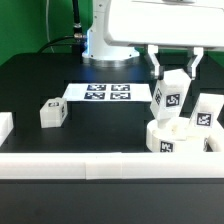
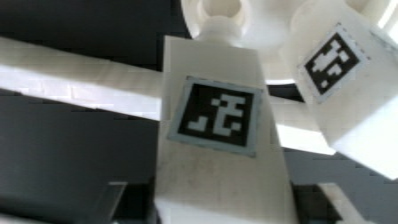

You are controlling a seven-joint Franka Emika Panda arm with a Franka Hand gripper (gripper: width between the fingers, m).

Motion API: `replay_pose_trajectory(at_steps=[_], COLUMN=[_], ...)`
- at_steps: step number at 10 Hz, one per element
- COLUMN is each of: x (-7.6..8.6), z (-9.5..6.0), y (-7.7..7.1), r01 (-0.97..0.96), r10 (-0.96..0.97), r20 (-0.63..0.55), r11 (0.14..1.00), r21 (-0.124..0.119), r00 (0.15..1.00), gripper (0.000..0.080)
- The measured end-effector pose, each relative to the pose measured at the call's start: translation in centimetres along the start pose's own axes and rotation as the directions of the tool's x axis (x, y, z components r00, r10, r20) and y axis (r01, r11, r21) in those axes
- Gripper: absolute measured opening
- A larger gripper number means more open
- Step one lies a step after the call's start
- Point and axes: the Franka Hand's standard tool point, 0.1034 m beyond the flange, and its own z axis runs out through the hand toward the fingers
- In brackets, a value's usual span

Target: Assemble stool

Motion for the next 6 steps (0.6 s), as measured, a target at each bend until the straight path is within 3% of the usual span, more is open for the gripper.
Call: replay_pose_trajectory(at_steps=[4,6], x=[0.0,-1.4], z=[0.1,0.6], y=[-0.2,0.0], r01=[0.013,0.043], r10=[-0.013,-0.044], r20=[-0.016,-0.04], r11=[1.0,0.999], r21=[-0.004,-0.022], r00=[1.0,0.998], gripper=[0.0324,0.0324])
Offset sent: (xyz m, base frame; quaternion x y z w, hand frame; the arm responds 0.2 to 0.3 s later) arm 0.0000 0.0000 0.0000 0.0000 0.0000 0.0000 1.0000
